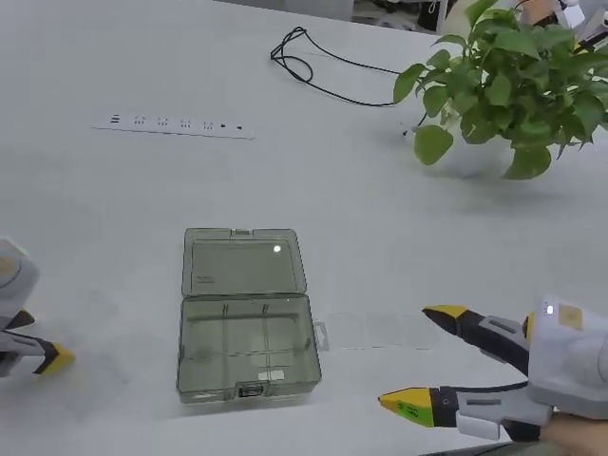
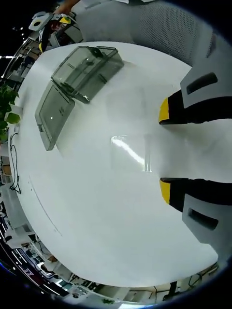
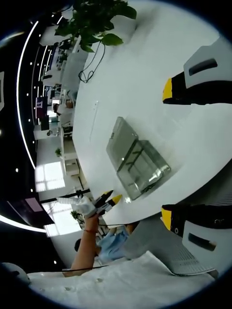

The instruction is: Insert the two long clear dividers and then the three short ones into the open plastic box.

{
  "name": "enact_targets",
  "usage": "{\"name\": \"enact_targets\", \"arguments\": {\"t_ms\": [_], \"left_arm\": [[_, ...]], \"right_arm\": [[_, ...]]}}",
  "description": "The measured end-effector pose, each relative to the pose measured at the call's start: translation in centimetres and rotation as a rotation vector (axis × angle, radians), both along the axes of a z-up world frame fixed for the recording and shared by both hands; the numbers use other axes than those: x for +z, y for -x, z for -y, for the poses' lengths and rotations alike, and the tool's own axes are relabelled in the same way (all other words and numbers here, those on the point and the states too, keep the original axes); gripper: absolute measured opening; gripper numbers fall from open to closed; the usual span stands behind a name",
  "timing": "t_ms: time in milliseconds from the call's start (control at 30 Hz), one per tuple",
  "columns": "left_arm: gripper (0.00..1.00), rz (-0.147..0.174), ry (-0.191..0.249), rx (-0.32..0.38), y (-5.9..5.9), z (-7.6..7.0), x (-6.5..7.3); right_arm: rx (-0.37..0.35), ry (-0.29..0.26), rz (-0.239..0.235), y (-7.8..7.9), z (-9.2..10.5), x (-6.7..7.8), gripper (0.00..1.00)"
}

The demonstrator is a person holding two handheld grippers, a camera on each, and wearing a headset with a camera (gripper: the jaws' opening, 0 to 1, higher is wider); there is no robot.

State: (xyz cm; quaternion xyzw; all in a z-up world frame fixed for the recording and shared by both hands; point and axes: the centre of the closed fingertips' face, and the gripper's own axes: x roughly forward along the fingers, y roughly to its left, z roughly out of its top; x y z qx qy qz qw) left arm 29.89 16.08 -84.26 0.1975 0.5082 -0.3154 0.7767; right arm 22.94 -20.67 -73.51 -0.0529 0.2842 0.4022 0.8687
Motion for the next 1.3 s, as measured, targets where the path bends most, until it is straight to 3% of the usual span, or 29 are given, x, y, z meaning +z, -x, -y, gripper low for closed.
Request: {"name": "enact_targets", "arguments": {"t_ms": [133, 467, 733, 1000, 1300], "left_arm": [[0.43, -0.005, -0.024, -0.013, 0.18, 0.12, -0.29], [0.39, -0.014, -0.027, 0.029, -0.09, -0.15, -0.18], [0.32, -0.041, -0.05, 0.043, -0.17, -0.39, -0.21], [0.32, -0.08, -0.08, 0.027, -0.17, -0.26, -0.29], [0.31, -0.122, -0.073, 0.035, -0.19, -0.26, -0.19]], "right_arm": [[-0.004, -0.003, 0.0, -0.04, 0.06, -0.04, 0.85], [-0.011, -0.016, -0.003, -0.04, -0.09, -0.3, 0.84], [-0.017, -0.028, -0.007, 0.2, -0.27, -0.63, 0.84], [-0.021, -0.032, -0.011, 0.37, -0.28, -0.65, 0.83], [-0.021, -0.028, -0.014, 0.48, -0.22, -0.66, 0.82]]}}
